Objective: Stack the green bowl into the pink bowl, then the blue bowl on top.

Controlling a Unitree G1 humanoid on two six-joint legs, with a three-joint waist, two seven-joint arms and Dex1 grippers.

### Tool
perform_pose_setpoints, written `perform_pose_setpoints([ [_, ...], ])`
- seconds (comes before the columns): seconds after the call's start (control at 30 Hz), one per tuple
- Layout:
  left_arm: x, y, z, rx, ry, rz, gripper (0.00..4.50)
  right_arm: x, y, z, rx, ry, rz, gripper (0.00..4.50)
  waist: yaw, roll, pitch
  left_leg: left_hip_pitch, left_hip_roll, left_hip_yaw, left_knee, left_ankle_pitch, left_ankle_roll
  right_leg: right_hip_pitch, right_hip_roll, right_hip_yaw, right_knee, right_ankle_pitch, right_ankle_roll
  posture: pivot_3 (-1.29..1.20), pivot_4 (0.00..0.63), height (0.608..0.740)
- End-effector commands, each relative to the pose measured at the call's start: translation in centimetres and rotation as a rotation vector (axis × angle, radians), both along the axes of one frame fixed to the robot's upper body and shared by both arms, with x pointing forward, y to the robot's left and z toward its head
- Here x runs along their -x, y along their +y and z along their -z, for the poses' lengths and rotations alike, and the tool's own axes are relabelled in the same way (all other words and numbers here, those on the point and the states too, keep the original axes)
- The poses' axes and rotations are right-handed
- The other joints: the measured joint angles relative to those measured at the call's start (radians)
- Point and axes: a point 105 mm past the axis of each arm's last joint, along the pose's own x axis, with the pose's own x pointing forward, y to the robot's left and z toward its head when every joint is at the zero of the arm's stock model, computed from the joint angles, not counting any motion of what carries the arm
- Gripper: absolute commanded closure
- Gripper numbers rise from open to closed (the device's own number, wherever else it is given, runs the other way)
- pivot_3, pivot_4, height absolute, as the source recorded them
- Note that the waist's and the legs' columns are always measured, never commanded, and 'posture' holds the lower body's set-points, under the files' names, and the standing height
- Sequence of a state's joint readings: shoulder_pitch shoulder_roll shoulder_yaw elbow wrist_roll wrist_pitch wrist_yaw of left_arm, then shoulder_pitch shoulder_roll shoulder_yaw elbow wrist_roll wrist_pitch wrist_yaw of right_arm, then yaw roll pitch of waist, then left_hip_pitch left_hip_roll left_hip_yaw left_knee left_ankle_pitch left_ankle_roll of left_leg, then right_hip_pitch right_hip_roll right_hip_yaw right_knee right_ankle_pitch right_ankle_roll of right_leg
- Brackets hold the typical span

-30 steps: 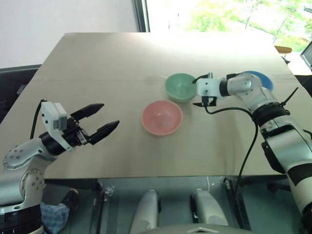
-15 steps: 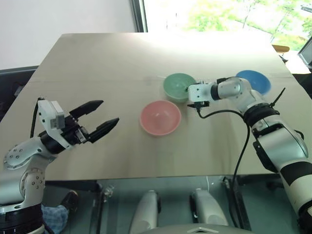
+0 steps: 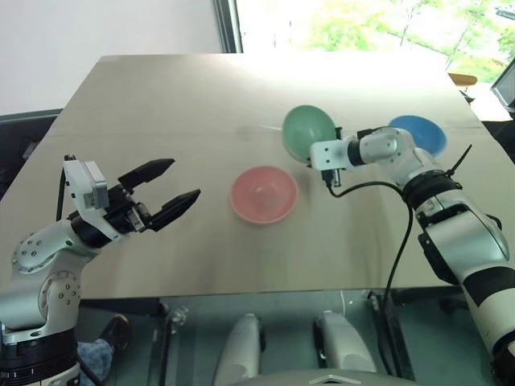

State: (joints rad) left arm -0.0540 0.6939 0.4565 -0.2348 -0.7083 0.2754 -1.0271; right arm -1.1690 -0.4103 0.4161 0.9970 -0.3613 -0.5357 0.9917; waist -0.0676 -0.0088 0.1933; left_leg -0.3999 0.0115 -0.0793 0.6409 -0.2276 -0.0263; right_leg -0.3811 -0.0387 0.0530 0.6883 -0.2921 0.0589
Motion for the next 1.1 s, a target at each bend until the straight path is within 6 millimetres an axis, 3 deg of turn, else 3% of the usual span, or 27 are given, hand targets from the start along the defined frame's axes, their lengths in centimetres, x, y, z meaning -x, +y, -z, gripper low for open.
perform_pose_setpoints([
  [0.03, 0.1, 0.0, -0.4, -0.025, -0.028, 0.009, 0.0, 1.7, 1.1, -3.8, -0.041, -0.07, -0.141, 4.42, 0.001, 0.0, 0.0, 0.0, 0.0, 0.0, 0.0, 0.0, 0.0, 0.0, 0.0, 0.0, 0.0, 0.0, 0.0, 0.0, 0.15, 0.74],
  [0.17, 0.0, -0.2, -0.1, -0.037, -0.018, 0.022, 0.0, 5.6, 2.2, -6.1, 0.011, -0.128, -0.335, 4.42, 0.002, 0.0, 0.0, 0.0, 0.0, 0.0, -0.001, 0.0, 0.0, 0.0, 0.0, 0.0, 0.0, 0.0, 0.0, 0.0, 0.15, 0.74],
  [0.27, -0.4, -0.4, -0.1, -0.034, -0.012, 0.031, 0.0, 9.9, 3.9, -6.8, 0.004, -0.093, -0.463, 4.42, 0.008, 0.0, 0.0, 0.0, 0.001, -0.001, -0.001, 0.0, 0.0, 0.0, 0.0, -0.001, -0.001, 0.0, 0.0, 0.0, 0.15, 0.74],
  [0.37, -0.7, -0.7, 0.2, -0.036, -0.001, 0.044, 0.0, 12.3, 5.0, -6.9, -0.007, -0.073, -0.509, 4.42, 0.009, 0.0, 0.0, 0.0, 0.001, -0.004, -0.002, 0.0, 0.0, 0.0, 0.0, -0.001, -0.001, 0.0, 0.0, 0.0, 0.15, 0.74],
  [0.47, -0.8, -1.0, 0.3, -0.043, 0.002, 0.06, 0.0, 13.1, 5.6, -6.1, 0.007, -0.065, -0.506, 4.42, 0.012, -0.001, 0.0, 0.0, 0.001, -0.005, -0.001, 0.0, 0.0, 0.0, 0.0, -0.001, -0.001, 0.0, 0.0, 0.0, 0.15, 0.74],
  [0.63, -1.2, -1.1, 0.1, -0.048, -0.007, 0.074, 0.0, 12.5, 5.7, -6.0, 0.013, -0.079, -0.45, 4.42, 0.025, -0.001, 0.0, 0.0, 0.0, -0.003, -0.001, 0.0, 0.0, 0.0, 0.0, -0.003, -0.001, 0.0, 0.0, 0.0, 0.15, 0.74],
  [0.73, -1.3, -1.2, 0.2, -0.048, -0.003, 0.082, 0.0, 11.8, 5.4, -6.1, 0.015, -0.09, -0.413, 3.51, 0.026, -0.001, 0.0, 0.0, 0.0, -0.003, -0.002, 0.0, 0.0, 0.0, 0.0, -0.002, -0.002, 0.0, 0.0, 0.0, 0.15, 0.74],
  [0.97, -1.7, -1.5, 0.4, -0.048, 0.001, 0.104, 0.0, 11.5, 4.9, -6.7, -0.025, -0.072, -0.36, 0.78, 0.026, -0.001, 0.0, -0.001, 0.001, -0.003, -0.003, 0.0, 0.0, 0.0, 0.0, -0.003, -0.004, 0.0, 0.0, 0.0, 0.15, 0.74],
  [1.1, -1.9, -1.7, 0.4, -0.05, -0.001, 0.117, 0.0, 11.4, 3.7, -6.9, -0.042, -0.045, -0.305, 0.78, 0.027, -0.001, 0.0, -0.001, 0.0, -0.003, -0.003, 0.0, 0.0, 0.001, 0.0, -0.003, -0.005, 0.0, 0.0, 0.0, 0.15, 0.74],
])
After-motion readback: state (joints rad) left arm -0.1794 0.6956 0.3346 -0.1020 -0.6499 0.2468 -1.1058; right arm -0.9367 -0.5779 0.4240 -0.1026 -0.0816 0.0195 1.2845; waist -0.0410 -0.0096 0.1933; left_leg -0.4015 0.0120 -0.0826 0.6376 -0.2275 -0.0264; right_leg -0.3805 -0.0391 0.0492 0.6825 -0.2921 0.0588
